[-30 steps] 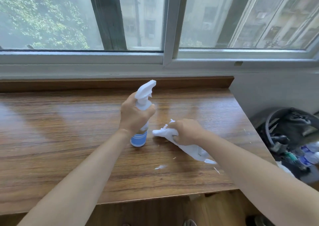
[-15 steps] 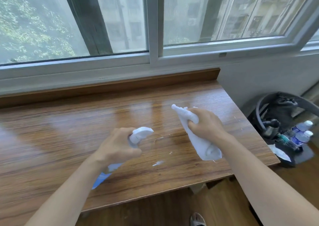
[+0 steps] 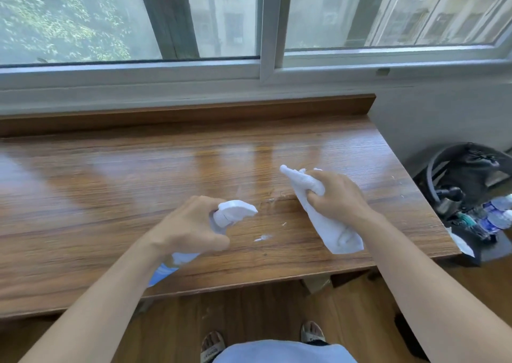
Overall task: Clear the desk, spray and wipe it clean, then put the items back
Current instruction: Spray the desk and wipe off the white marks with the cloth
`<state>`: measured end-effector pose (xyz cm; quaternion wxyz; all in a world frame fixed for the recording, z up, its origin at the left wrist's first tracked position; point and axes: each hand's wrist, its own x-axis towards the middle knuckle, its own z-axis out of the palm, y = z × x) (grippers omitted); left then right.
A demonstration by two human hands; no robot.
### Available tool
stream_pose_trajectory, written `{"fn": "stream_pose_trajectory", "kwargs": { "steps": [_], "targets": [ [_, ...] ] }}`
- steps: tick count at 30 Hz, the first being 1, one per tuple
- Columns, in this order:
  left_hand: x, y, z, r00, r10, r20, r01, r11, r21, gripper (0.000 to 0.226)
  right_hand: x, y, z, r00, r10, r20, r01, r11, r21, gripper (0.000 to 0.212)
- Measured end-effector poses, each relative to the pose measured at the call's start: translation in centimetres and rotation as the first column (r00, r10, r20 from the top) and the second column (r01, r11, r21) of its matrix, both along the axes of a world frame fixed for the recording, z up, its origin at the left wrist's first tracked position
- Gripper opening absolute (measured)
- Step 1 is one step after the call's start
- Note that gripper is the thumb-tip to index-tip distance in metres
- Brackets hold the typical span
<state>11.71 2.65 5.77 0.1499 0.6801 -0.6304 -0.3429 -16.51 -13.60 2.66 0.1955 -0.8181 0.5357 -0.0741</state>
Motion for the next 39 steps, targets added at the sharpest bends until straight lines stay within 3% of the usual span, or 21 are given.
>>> {"fn": "stream_pose_trajectory", "kwargs": {
  "steps": [3,6,10,16,20,25,29,33,36,39],
  "targets": [
    [0.1,0.9,0.0,0.999,-0.033,0.008,0.033,0.999,0.017,0.025,0.2,0.6,-0.1,0.999,0.044,-0.004,-0.044,0.999,0.015,0.009],
    [0.4,1.5,0.0,0.998,-0.021,-0.053,0.021,1.000,-0.008,0.025,0.4,1.0,-0.1,0.997,0.076,-0.014,-0.076,0.997,0.016,0.015],
    [1.3,1.0,0.2,0.968,0.103,-0.227,-0.146,0.973,-0.181,0.031,1.0,1.1,-0.2,0.995,0.095,-0.021,-0.095,0.995,-0.007,0.017],
    [0.6,-1.4,-0.4,0.820,0.243,-0.517,-0.510,0.720,-0.470,0.030,4.0,0.3,-3.4,0.967,0.178,-0.184,-0.196,0.977,-0.082,0.033],
    [-0.3,-3.1,-2.1,0.765,0.310,-0.564,-0.626,0.560,-0.542,0.030,5.9,0.3,-4.8,0.939,0.128,-0.320,-0.175,0.977,-0.120,0.041],
    [-0.7,-4.9,-3.5,0.765,0.352,-0.540,-0.644,0.423,-0.637,0.032,6.9,-2.1,-4.8,0.958,0.100,-0.269,-0.129,0.987,-0.093,0.035],
    [-1.2,-5.5,-3.7,0.800,0.345,-0.492,-0.600,0.424,-0.678,0.042,6.2,-0.4,-4.5,0.932,0.282,-0.228,-0.296,0.955,-0.029,0.042],
    [-1.4,-5.8,-3.7,0.816,0.327,-0.476,-0.577,0.426,-0.697,0.042,4.3,4.9,-4.9,0.823,0.523,-0.222,-0.540,0.841,-0.018,0.037],
    [-1.4,-5.8,-3.8,0.835,0.300,-0.461,-0.550,0.430,-0.716,0.043,5.3,3.6,-5.1,0.867,0.438,-0.236,-0.457,0.889,-0.029,0.042],
    [-1.4,-5.8,-3.7,0.821,0.308,-0.480,-0.570,0.433,-0.698,0.048,7.7,-0.6,-4.9,0.953,0.202,-0.226,-0.216,0.976,-0.036,0.042]
  ]
}}
